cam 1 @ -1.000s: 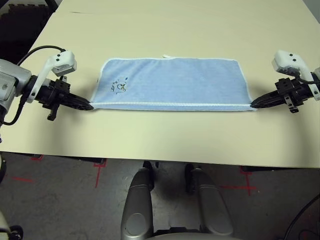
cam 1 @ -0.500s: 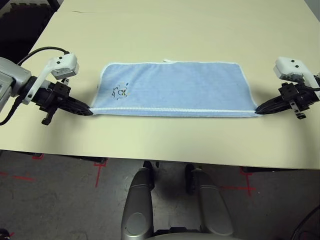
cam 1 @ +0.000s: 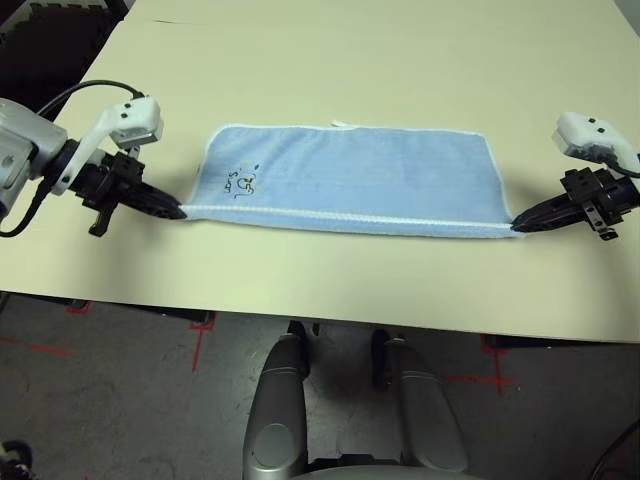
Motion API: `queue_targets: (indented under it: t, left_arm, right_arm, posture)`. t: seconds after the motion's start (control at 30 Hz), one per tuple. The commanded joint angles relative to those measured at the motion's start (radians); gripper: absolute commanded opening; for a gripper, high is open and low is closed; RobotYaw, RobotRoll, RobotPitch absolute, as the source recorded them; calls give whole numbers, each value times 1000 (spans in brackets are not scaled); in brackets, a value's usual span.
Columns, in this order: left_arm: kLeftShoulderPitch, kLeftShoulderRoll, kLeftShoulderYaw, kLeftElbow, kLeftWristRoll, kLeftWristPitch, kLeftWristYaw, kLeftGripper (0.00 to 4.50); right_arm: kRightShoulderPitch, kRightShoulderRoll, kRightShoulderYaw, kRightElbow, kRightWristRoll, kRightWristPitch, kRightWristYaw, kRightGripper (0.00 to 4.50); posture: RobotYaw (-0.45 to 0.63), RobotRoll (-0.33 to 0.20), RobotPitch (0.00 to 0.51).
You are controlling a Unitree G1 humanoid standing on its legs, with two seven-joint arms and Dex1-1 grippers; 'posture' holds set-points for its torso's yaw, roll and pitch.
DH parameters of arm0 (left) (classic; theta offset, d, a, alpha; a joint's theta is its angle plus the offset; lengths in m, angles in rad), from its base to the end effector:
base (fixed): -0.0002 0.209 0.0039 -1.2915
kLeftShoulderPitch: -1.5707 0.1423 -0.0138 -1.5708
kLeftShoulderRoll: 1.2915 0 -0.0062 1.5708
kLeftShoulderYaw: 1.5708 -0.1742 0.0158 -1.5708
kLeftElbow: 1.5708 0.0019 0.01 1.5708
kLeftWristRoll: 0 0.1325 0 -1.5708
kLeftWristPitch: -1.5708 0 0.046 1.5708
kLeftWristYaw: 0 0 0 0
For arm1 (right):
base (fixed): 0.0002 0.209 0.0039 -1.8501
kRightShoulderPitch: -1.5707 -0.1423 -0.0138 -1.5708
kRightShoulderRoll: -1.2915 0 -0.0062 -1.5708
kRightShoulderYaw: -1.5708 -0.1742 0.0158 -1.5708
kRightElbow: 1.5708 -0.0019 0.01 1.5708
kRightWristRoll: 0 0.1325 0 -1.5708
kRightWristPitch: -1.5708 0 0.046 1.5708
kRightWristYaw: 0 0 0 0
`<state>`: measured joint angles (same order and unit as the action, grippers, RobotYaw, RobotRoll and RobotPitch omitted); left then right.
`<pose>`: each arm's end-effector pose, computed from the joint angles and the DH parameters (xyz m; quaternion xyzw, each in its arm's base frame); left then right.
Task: Fold the towel and set it aside.
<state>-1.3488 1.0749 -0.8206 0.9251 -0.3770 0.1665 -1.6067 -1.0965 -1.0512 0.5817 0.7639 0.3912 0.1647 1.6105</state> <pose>0.3084 0.3090 0.3048 0.3002 0.3029 -0.5077 0.7485 0.3057 -0.3064 0.2645 -0.2587 0.2613 0.5655 0.7382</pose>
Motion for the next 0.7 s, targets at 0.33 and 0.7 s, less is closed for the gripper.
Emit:
queue_targets:
  t: [0.33, 0.7]
  left_arm:
    - [-90, -119, 260, 277, 301, -116, -6, 24]
    - [-79, -128, 417, 358, 470, -190, 152, 24]
  right_arm:
    - [-143, 181, -227, 394, -240, -175, -90, 0]
    - [-149, 211, -341, 469, -374, -236, -185, 0]
  posture:
    - [23, 0, 286]
    - [28, 0, 288]
